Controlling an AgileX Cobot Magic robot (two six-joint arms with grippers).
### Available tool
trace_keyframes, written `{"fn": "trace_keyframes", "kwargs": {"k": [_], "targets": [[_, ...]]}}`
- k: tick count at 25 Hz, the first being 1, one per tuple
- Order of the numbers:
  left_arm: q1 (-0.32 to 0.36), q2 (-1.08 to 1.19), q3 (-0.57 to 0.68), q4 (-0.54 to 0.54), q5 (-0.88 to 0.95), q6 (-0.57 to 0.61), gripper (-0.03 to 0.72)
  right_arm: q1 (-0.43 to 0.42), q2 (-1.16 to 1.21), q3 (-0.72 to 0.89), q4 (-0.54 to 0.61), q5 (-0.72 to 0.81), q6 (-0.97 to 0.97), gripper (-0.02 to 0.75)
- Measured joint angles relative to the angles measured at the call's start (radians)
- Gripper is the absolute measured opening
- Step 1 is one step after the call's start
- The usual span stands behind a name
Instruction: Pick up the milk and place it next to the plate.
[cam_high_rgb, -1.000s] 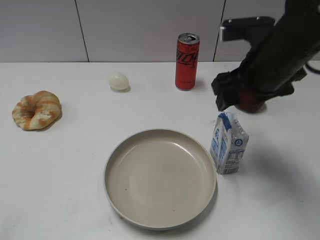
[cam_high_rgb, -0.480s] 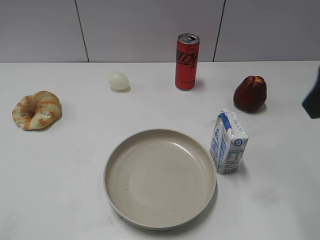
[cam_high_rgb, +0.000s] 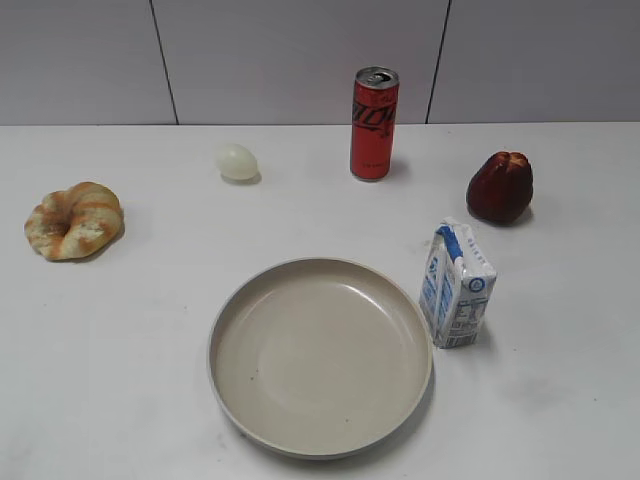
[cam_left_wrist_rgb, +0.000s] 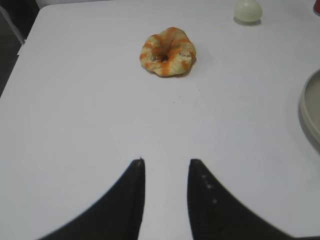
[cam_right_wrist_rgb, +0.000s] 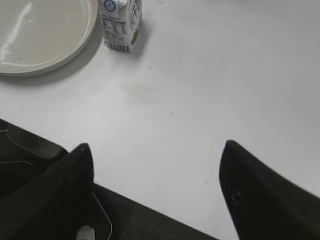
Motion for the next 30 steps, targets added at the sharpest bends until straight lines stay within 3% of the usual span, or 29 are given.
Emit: {"fn": "trace_keyframes", "kwargs": {"k": [8,13,26,30], "targets": [[0.000,0.000,0.000,0.000,0.000,0.000,0.228,0.000,-0.243,0.146,0.045,-0.041,-0.024,0.589],[0.000,0.000,0.000,0.000,0.000,0.000,0.228,0.000,-0.256,0.180,0.051,-0.116,-0.066,0.589],[0.000,0.000,0.000,0.000,0.000,0.000,0.228,-0.001,-0.262,0.180,0.051,-0.127,-0.073,0.589],[0.000,0.000,0.000,0.000,0.000,0.000,0.228,-0.061,-0.300,0.180,0.060,-0.132,-0.074,0.589]]}}
